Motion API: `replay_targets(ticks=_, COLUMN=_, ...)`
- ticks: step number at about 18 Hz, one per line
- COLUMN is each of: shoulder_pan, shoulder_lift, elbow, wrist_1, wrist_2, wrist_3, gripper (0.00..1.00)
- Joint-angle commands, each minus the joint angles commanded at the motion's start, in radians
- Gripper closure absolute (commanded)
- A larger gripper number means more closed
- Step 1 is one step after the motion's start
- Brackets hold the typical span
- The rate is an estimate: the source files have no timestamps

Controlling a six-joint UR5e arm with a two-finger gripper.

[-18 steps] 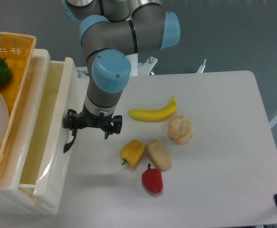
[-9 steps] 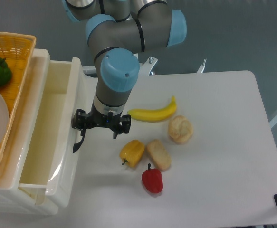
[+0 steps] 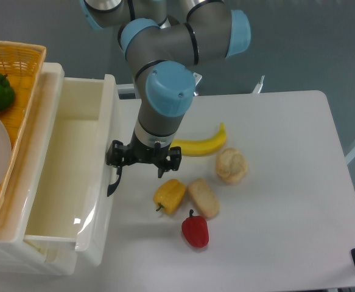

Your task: Slide the top white drawer open

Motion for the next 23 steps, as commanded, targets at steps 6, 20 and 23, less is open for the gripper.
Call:
replay_targets(ticks=6, shoulder_pan=0.026, shoulder_lift=-0.008, elbow=0.005, wrist_1=0.002, wrist_2=0.0, wrist_3=0.0, gripper=0.0)
replay_targets(ticks=20, shoulder_pan=0.064, shoulder_lift=-0.021, elbow=0.009, wrist_1=0.0, wrist_2=-0.023, wrist_3=0.014, gripper=0.0)
replay_targets(ticks=23, shoulder_pan=0.066, shoulder_lift=-0.021, elbow=0.009, wrist_1=0.0, wrist_2=-0.031, wrist_3=0.014, gripper=0.0)
